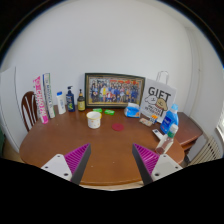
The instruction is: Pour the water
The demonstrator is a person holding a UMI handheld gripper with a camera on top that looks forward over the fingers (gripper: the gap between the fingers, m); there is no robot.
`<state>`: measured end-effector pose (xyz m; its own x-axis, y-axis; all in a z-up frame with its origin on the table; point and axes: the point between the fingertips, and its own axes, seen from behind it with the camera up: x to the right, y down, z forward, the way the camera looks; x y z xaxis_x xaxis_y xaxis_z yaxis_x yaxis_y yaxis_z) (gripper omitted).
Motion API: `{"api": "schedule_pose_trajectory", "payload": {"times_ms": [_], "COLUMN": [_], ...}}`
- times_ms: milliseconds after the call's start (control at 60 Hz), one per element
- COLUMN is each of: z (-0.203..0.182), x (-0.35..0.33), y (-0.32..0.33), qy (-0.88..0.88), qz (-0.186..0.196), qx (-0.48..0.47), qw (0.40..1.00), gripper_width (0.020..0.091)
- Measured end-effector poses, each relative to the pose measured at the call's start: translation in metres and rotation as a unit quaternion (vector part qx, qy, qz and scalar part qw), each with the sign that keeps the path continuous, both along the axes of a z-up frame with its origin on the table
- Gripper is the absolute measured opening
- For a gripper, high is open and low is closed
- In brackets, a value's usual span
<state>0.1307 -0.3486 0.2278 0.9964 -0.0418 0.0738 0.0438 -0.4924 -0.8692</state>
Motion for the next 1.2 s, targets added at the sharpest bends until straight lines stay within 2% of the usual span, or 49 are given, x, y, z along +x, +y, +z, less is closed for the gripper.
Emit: {"api": "schedule_pose_trajectory", "payload": {"times_ms": [400, 550, 717, 783, 883, 1083, 1200], "z": [-0.116, -0.141, -0.155, -0.162, -0.167, -0.164, -0.148], "x": [0.254, 0.302, 0.314, 0.311, 0.303, 0.31, 0.313], "y": [0.034, 0.08, 0.125, 0.137, 0.147, 0.155, 0.163], "qy": [0.019, 0.043, 0.057, 0.064, 0.075, 0.044, 0.002], "qz": [-0.059, -0.057, -0.036, -0.034, -0.019, -0.034, -0.041], "qx": [0.038, 0.048, 0.067, 0.064, 0.073, 0.07, 0.065], "qw": [0.997, 0.996, 0.996, 0.995, 0.994, 0.996, 0.997], "gripper_width": [0.0859, 0.0858, 0.0842, 0.0767, 0.0559, 0.0441, 0.044]}}
